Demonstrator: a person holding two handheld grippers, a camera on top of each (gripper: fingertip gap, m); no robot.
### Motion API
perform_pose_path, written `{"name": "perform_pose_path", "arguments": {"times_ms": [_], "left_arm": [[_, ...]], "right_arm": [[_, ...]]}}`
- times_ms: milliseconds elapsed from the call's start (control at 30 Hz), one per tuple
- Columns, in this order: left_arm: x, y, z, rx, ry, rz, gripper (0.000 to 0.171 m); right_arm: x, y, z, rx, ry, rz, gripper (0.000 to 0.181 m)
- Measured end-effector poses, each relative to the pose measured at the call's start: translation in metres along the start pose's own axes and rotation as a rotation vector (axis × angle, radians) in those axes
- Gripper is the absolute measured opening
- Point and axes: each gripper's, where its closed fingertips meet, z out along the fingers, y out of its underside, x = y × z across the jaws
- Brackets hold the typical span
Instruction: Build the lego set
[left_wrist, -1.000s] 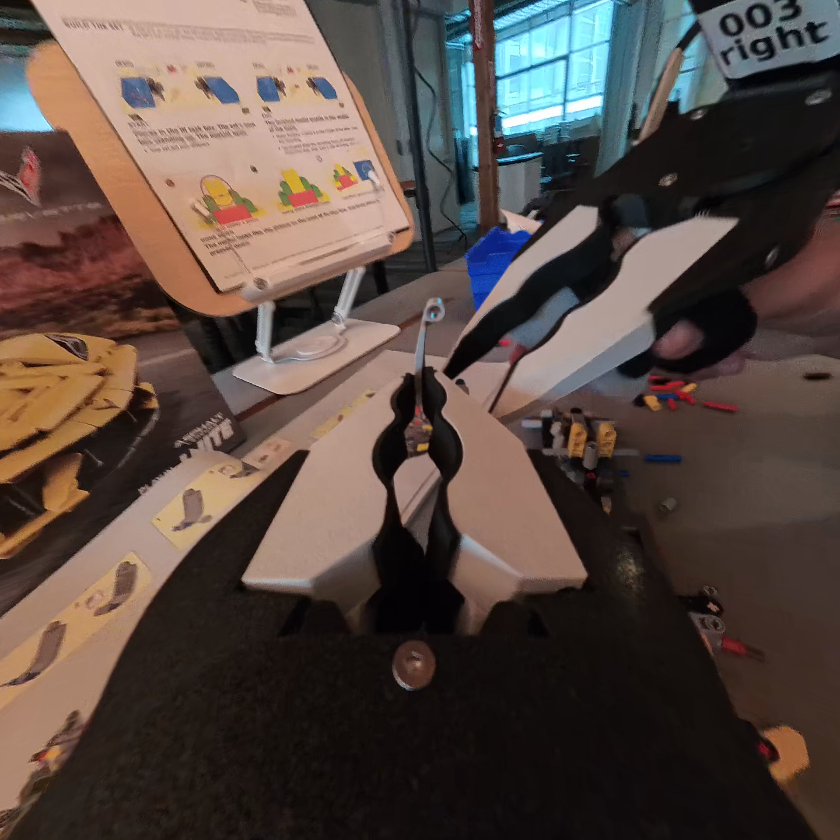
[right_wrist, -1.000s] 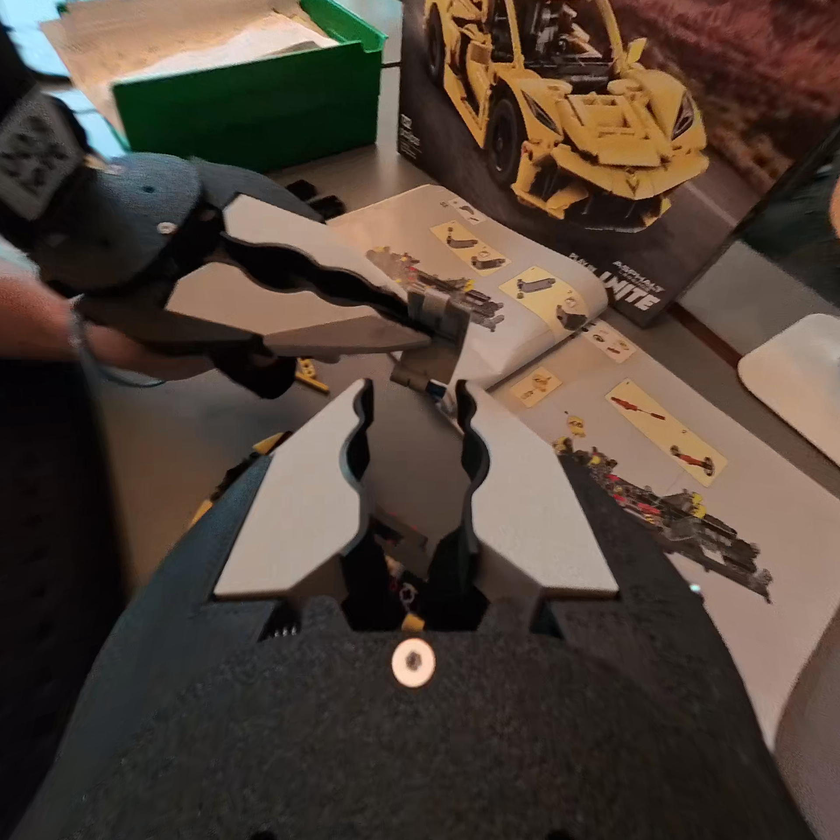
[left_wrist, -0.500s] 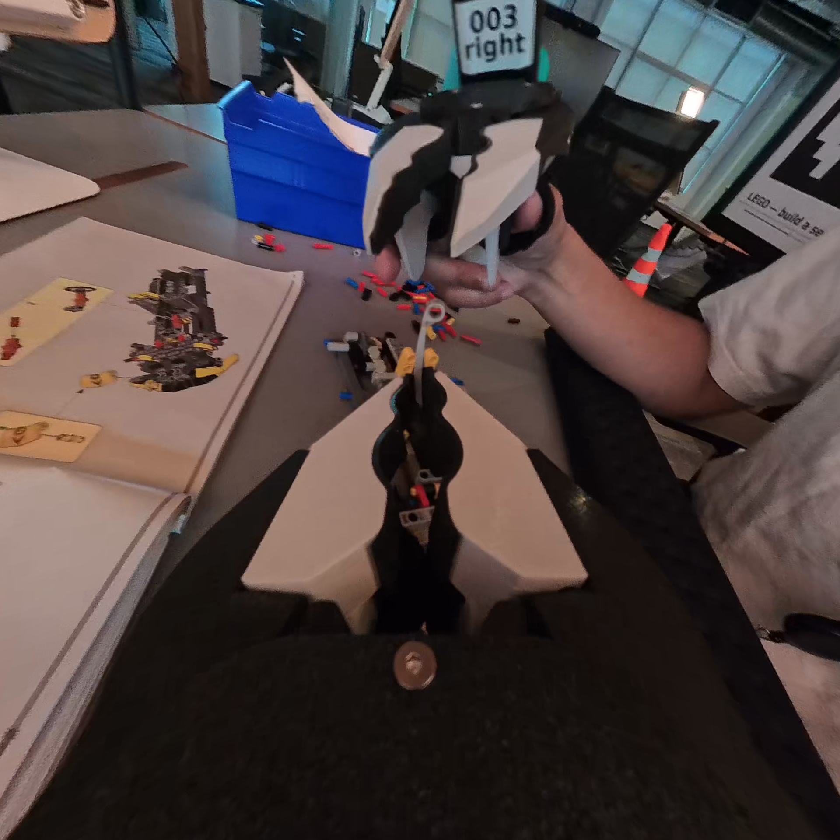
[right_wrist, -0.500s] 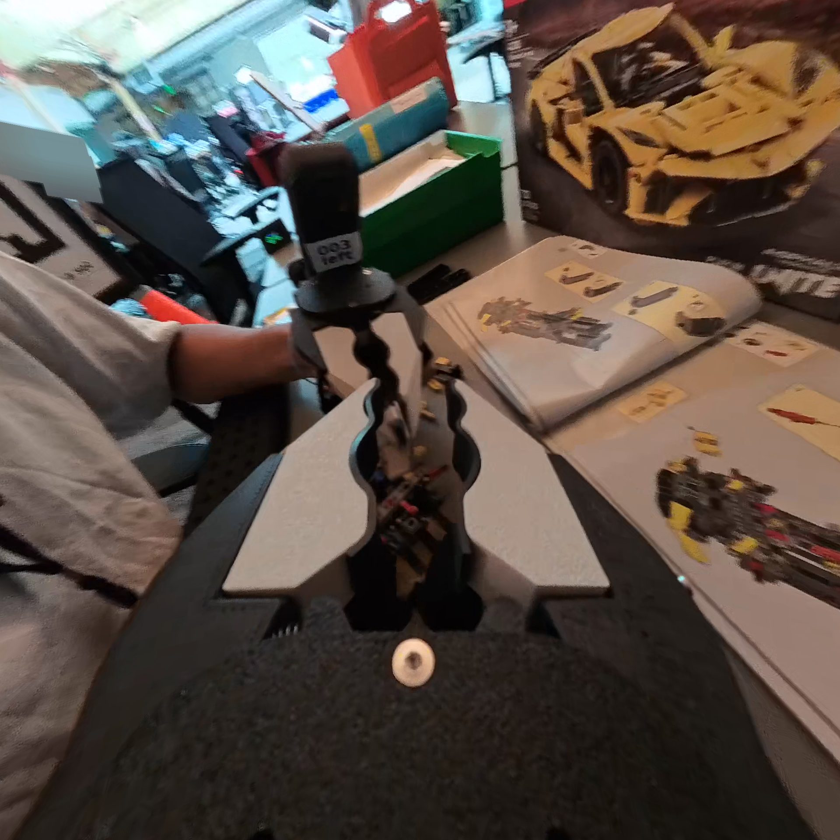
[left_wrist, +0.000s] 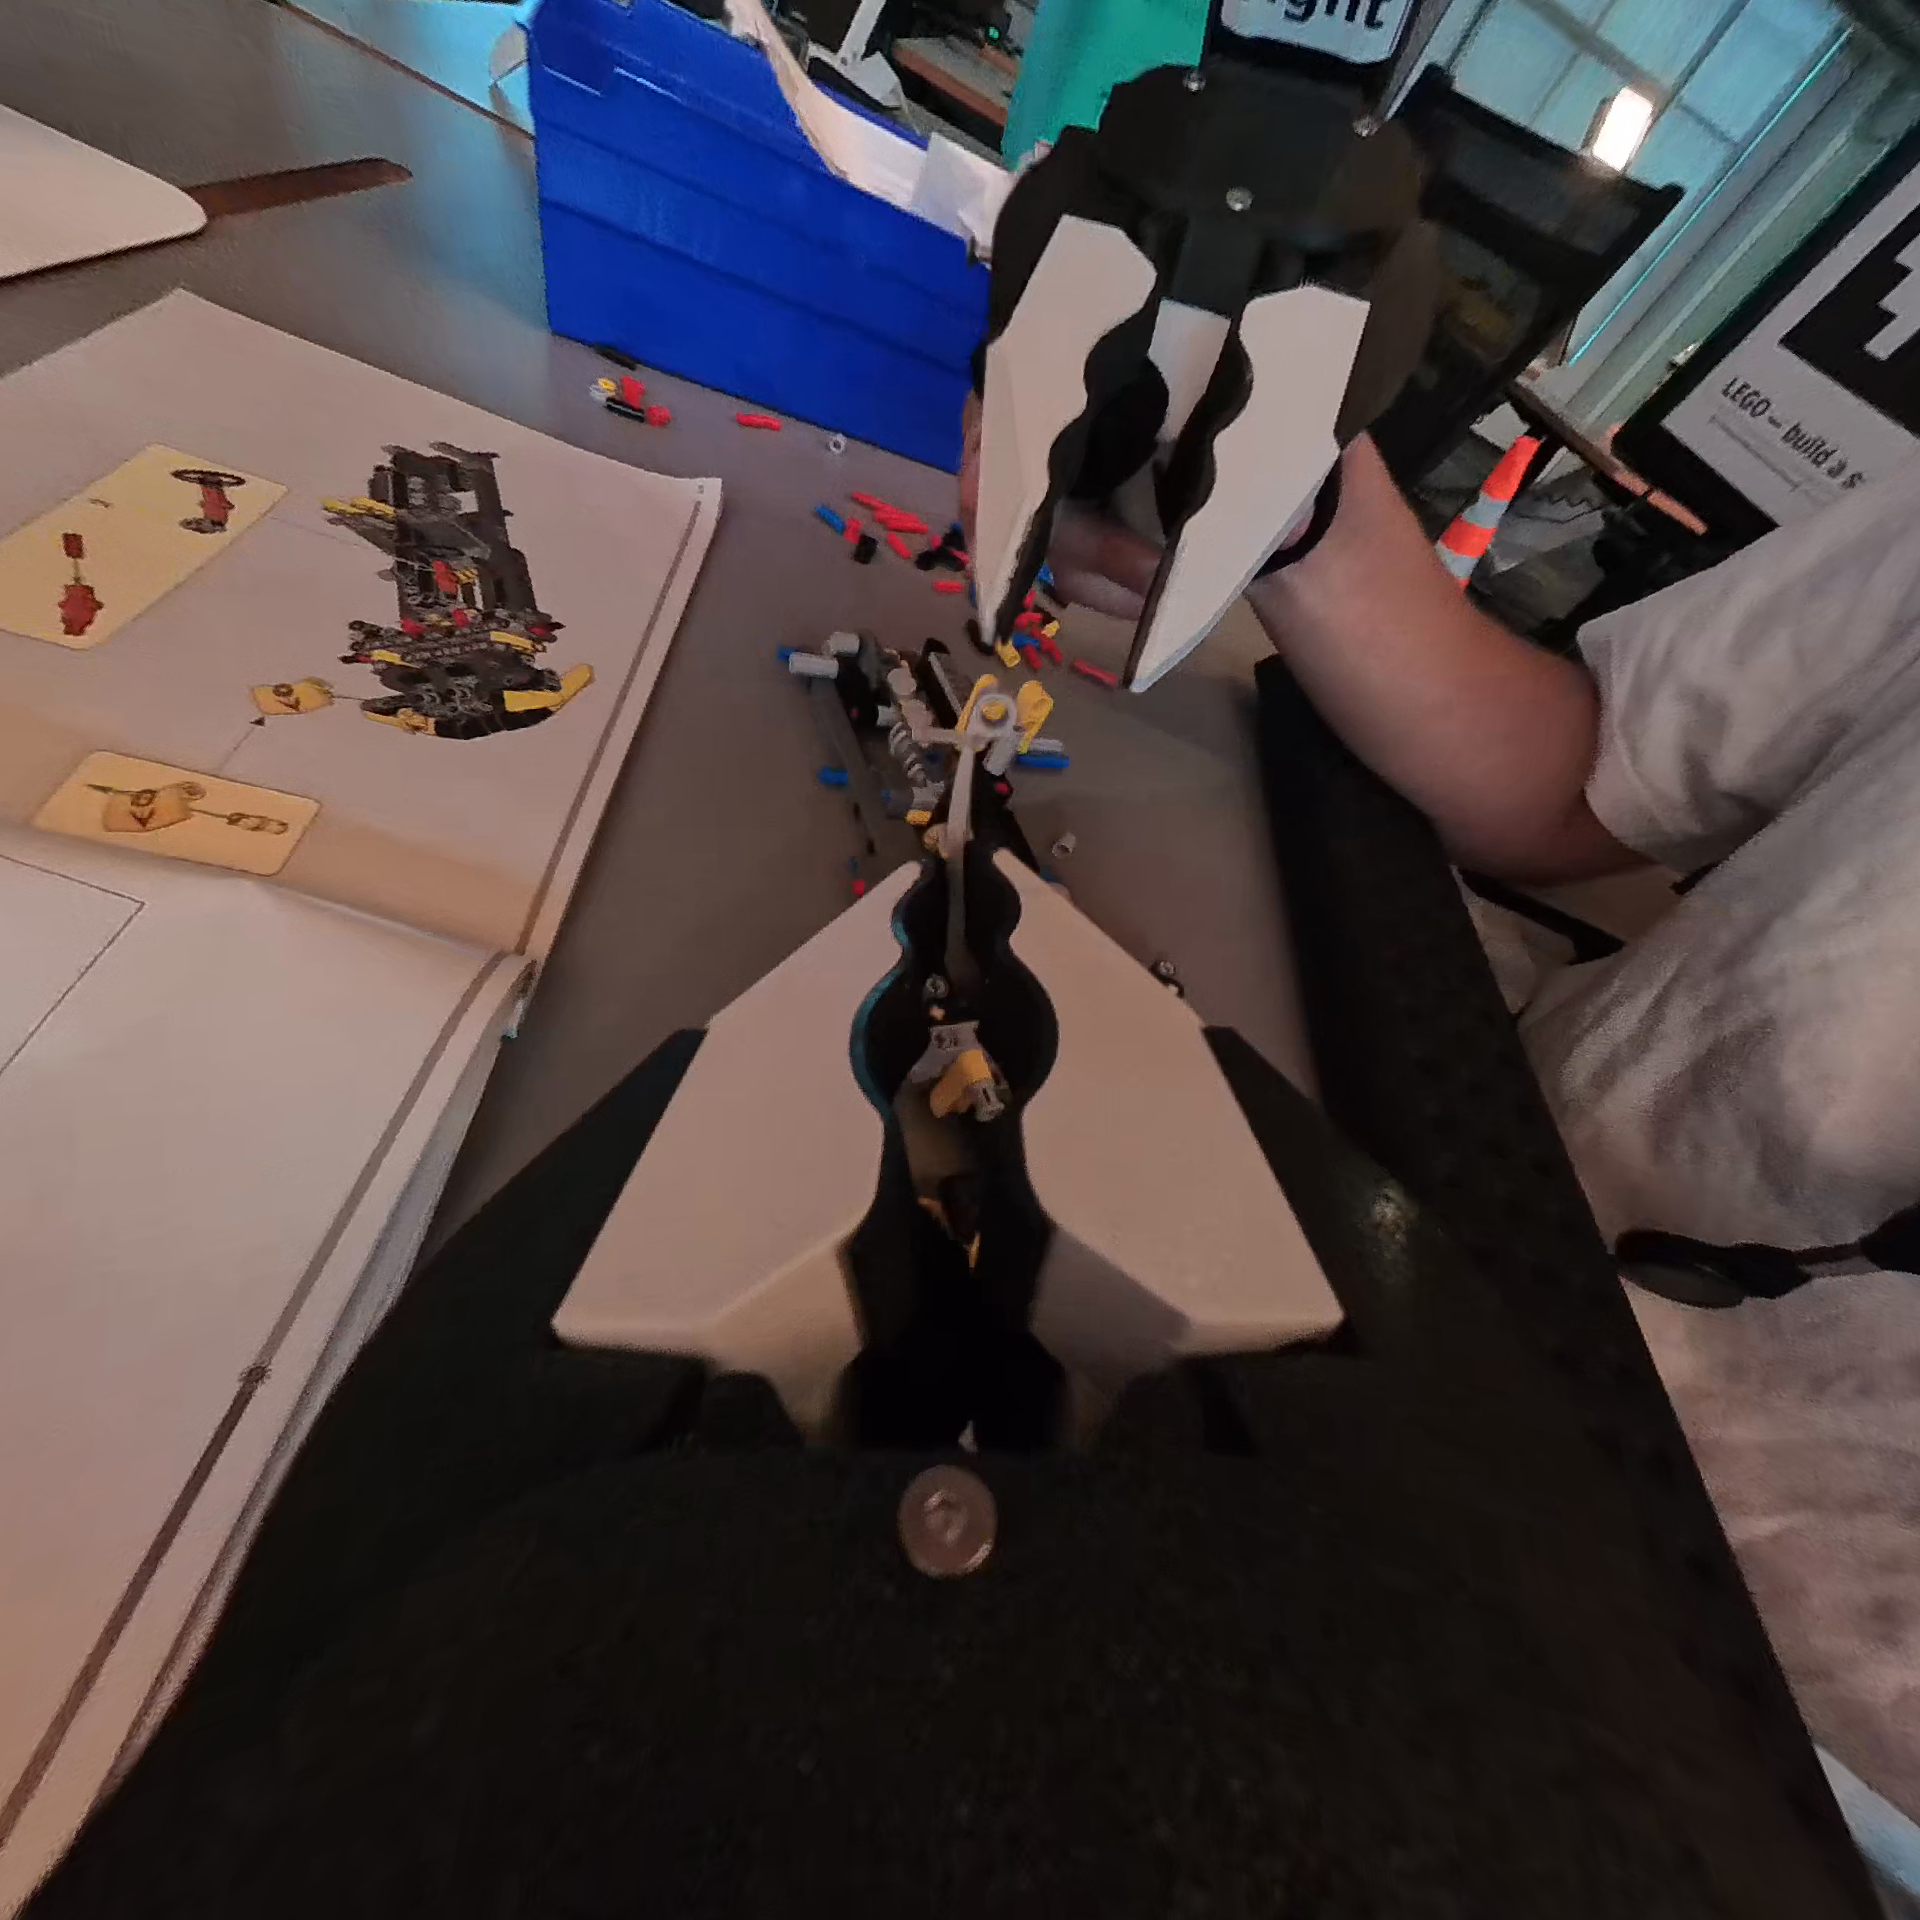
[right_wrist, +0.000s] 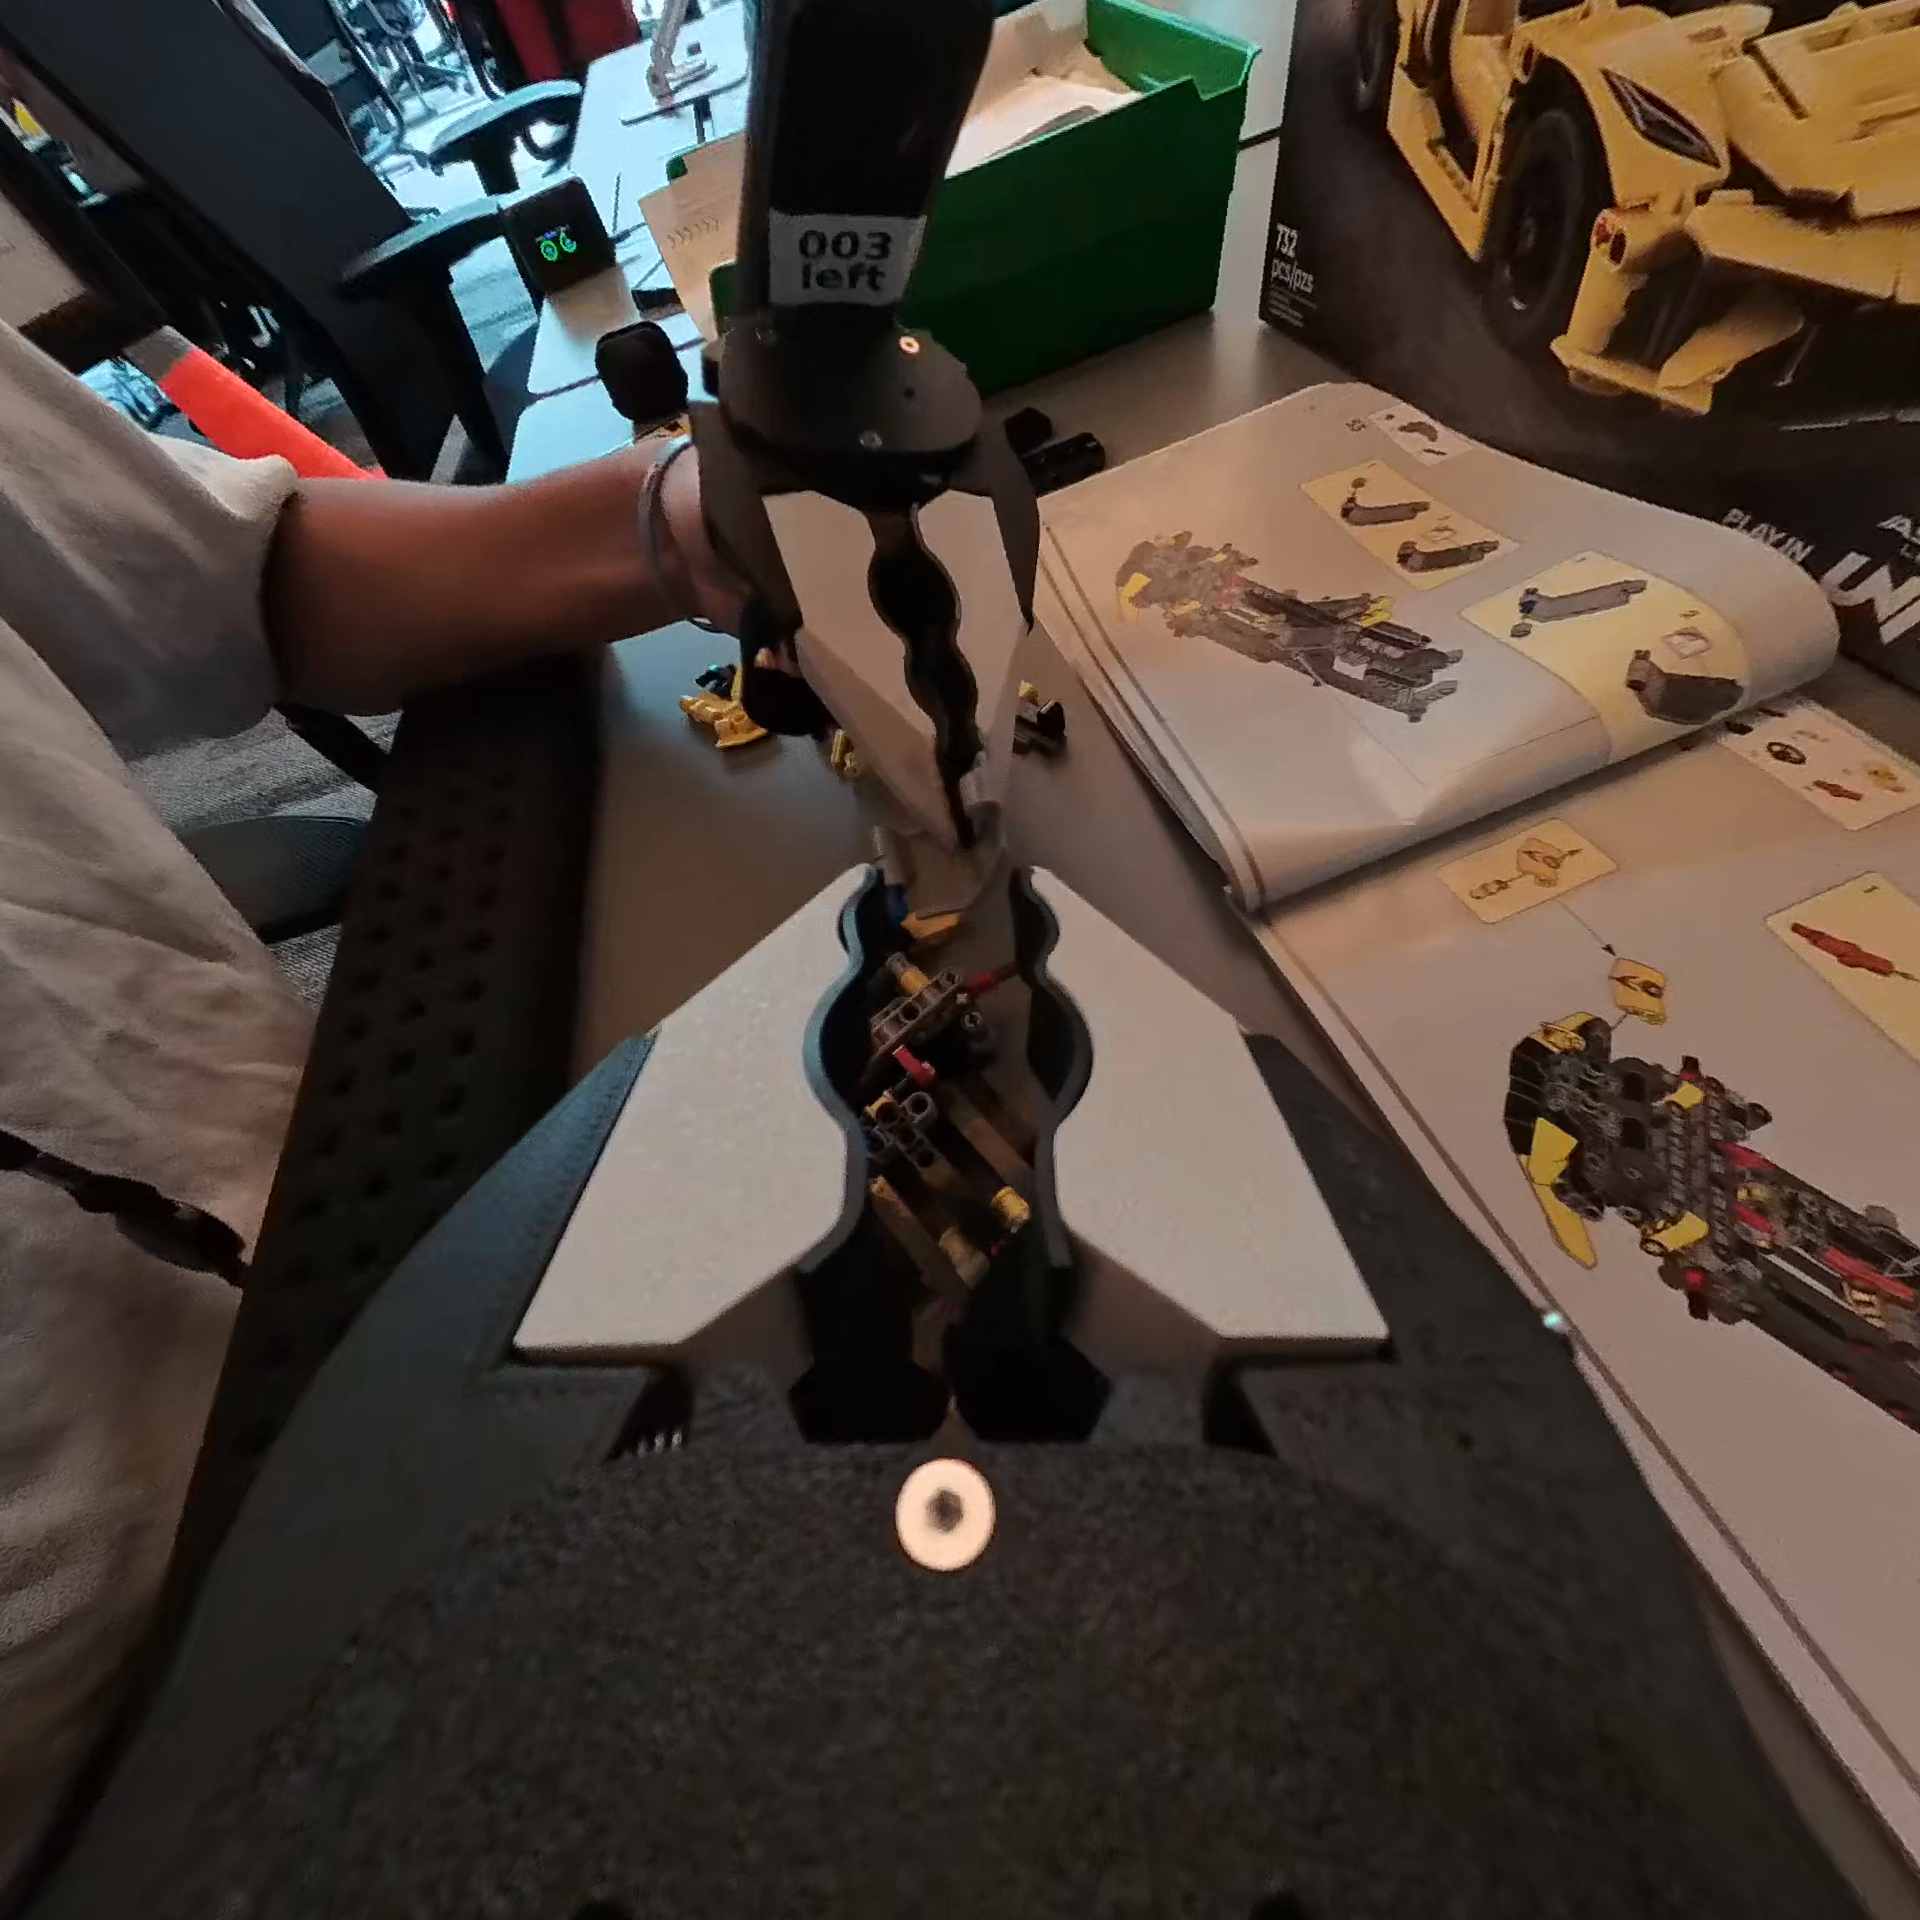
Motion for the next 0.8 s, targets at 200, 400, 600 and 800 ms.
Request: {"name": "perform_pose_path", "arguments": {"times_ms": [200, 400, 600, 800], "left_arm": [[-0.003, 0.007, 0.004, -0.025, 0.005, 0.004, 0.000], [-0.012, 0.006, 0.003, -0.011, -0.023, -0.005, 0.000], [-0.011, 0.007, 0.005, -0.016, -0.018, 0.009, 0.000], [-0.004, 0.003, 0.008, -0.001, 0.014, 0.043, 0.000]], "right_arm": [[0.007, -0.001, -0.003, 0.022, -0.001, 0.050, 0.022], [0.021, 0.001, -0.007, 0.033, 0.039, 0.088, 0.021], [0.022, 0.004, -0.007, 0.022, 0.041, 0.084, 0.021], [0.017, 0.013, 0.001, -0.041, 0.041, 0.037, 0.022]]}}
